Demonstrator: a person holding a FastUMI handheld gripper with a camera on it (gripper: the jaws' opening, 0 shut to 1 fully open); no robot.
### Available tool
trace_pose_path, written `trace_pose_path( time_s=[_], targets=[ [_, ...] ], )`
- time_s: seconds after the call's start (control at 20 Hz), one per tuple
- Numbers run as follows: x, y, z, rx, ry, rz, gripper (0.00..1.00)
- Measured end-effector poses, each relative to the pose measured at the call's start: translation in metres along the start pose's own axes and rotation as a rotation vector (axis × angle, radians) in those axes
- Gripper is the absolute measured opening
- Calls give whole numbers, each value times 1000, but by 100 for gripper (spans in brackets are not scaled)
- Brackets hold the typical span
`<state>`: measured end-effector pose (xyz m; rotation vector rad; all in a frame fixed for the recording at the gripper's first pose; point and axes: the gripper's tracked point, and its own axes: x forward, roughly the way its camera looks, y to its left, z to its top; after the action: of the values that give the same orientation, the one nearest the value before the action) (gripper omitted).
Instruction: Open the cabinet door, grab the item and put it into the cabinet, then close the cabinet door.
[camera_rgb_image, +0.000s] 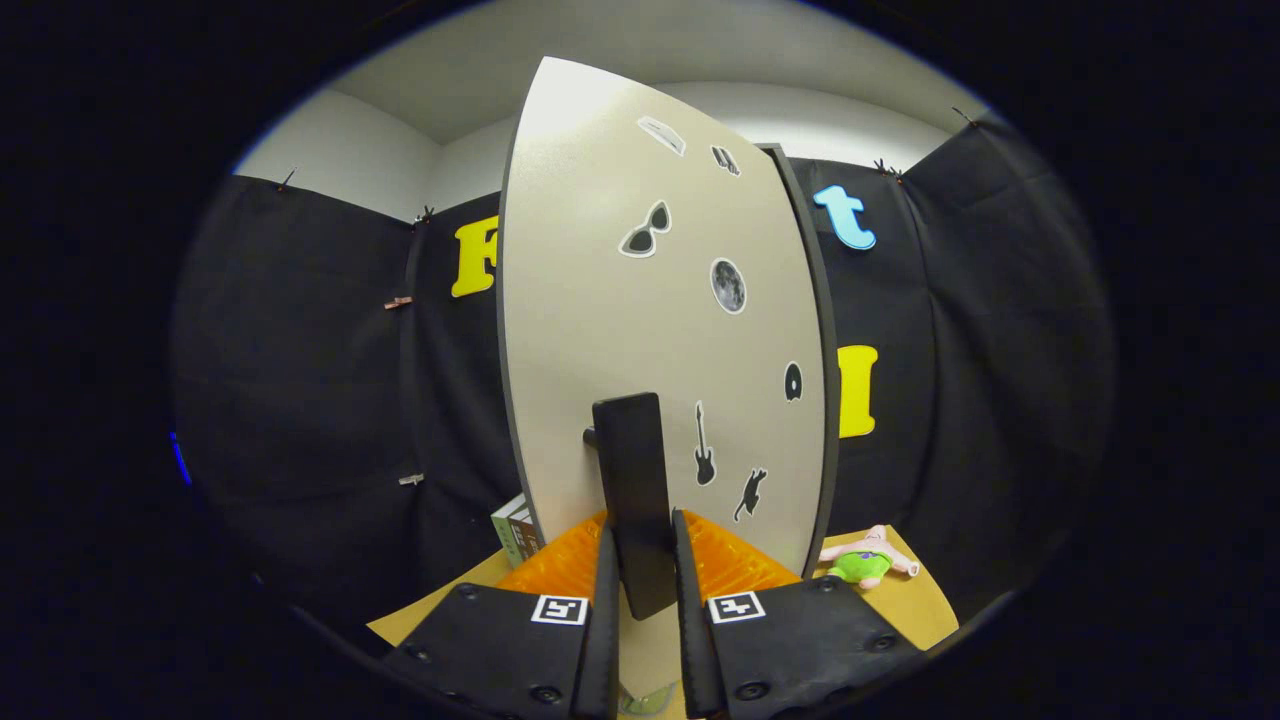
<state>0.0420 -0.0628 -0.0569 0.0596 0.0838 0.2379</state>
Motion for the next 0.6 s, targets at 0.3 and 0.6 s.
trace_pose_path(
  time_s=[0.3, 0.6],
  targets=[
    [-20, -34, -3, -16, 9, 10, 28],
    [-22, -59, 5, 34, 8, -19, 28]
  ],
)
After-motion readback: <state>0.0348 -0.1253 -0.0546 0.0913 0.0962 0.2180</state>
